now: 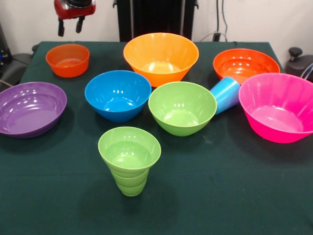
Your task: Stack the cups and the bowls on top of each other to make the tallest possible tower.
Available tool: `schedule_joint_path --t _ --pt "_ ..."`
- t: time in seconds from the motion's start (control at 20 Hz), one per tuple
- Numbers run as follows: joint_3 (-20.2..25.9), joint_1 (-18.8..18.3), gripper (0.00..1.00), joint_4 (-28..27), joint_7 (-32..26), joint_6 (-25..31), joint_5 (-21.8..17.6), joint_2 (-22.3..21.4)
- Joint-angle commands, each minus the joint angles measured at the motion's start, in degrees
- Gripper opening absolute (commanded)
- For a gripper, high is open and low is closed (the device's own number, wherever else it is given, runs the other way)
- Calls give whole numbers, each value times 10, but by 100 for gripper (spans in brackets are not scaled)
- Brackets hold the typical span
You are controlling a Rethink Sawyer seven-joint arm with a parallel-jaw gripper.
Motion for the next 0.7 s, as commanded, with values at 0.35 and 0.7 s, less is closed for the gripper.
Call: schedule_joint_path --t 0.35,0.7 --pt "208 -151 100 33 66 -40 5 0" --pt "234 -175 100 44 76 -37 -6 8"
